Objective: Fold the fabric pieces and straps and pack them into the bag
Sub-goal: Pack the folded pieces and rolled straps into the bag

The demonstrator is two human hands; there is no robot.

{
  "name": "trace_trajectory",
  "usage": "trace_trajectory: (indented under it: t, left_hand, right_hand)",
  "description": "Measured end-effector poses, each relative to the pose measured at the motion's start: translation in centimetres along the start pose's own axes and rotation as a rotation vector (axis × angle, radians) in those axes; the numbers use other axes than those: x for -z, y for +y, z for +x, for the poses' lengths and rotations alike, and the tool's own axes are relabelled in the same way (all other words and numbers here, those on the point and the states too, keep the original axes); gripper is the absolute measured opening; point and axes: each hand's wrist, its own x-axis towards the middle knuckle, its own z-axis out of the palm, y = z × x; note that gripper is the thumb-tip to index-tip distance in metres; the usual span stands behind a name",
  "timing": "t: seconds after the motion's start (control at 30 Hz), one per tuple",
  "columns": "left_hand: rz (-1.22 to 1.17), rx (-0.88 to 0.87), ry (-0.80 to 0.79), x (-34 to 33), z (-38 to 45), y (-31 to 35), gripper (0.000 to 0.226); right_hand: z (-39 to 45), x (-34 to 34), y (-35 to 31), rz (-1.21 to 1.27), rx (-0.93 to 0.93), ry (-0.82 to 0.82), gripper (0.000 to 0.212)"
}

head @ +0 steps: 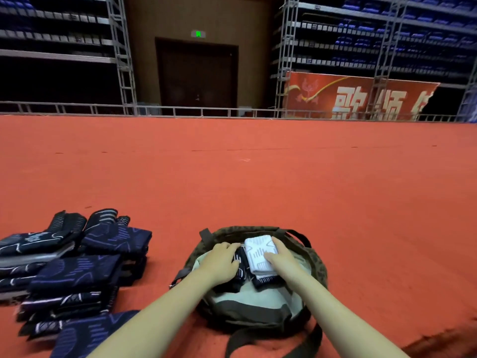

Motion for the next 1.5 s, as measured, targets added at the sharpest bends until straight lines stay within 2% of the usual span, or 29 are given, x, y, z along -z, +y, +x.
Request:
trace_trajectory:
  t: [0.13, 0.27, 0.43, 0.53, 0.6, 0.67, 0.73, 0.8, 0.87, 0.93, 1.07, 1.17, 1.3, 1.4, 1.5]
  left_hand:
    - [0.03, -0.006, 0.058, -1.3, 0.9, -1.3, 0.057]
    - [-0.03, -0.001, 0.084, -1.5, 1.6, -1.9, 0.054]
    - [0.087, 0.019, 0.094, -2.0, 1.9, -1.6, 0.056]
    - [0.178, -0.064, 0.123, -2.1, 1.8, -0.6, 0.052]
    - [0.237, -0.154, 0.094, -2.2, 1.6, -0.1, 0.048]
    - [0.27, -0.18, 0.048, -2.4, 1.6, -0.1, 0.046]
    - [0.263, -0.155, 0.035, -2.7, 1.7, -0.3, 0.047]
    - [0.28, -0.145, 0.049, -3.0, 1.6, -0.3, 0.047]
    - [0.283, -0.136, 0.056, -3.4, 1.5, 0.0, 0.047]
    - [0.23, -0.137, 0.072, -3.4, 1.7, -0.1, 0.046]
    - [-0.162, -0.158, 0.151, -1.8, 1.6, -0.9, 0.036]
    - [-0.306, -0.172, 0.2, 0.1, -0.1, -0.9, 0.034]
    - [-0.305, -0.218, 0.231, 3.1, -4.0, -1.2, 0.036]
    - [-0.226, -0.222, 0.231, 5.4, -7.9, -2.6, 0.036]
    - [-0.187, -0.148, 0.247, 7.1, -12.3, -5.0, 0.036]
  right_hand:
    - [2.7, -1.9, 0.5, 0.046, 0.034, 0.086, 0.04]
    - [3.7, -3.0, 2.2, -0.145, 0.03, 0.105, 0.06]
    - [3.2, -3.4, 3.2, -0.376, 0.034, 0.127, 0.067]
    - [2.6, -3.3, 3.4, -0.408, 0.06, 0.072, 0.067]
    - [2.2, -1.9, 2.8, -0.539, 0.105, 0.023, 0.055]
    - [2.1, 0.4, 2.4, -0.76, 0.278, 0.056, 0.04]
    - [2.3, 3.3, 2.8, -0.951, 0.358, 0.016, 0.045]
    - [2.6, 5.9, 3.6, -1.036, 0.303, -0.065, 0.057]
    - [2.7, 7.3, 4.2, -0.999, 0.278, -0.086, 0.056]
    - [2.4, 7.6, 4.6, -0.901, 0.326, -0.04, 0.05]
    - [0.8, 6.9, 4.3, -0.69, 0.425, 0.011, 0.041]
    - [-0.7, 6.2, 3.5, -0.517, 0.432, 0.076, 0.035]
    - [-3.1, 3.5, 0.8, -0.313, 0.425, 0.096, 0.031]
    - [-5.1, 0.5, -1.6, -0.221, 0.453, 0.025, 0.03]
    - [-6.7, -3.4, -3.5, -0.175, 0.459, -0.061, 0.03]
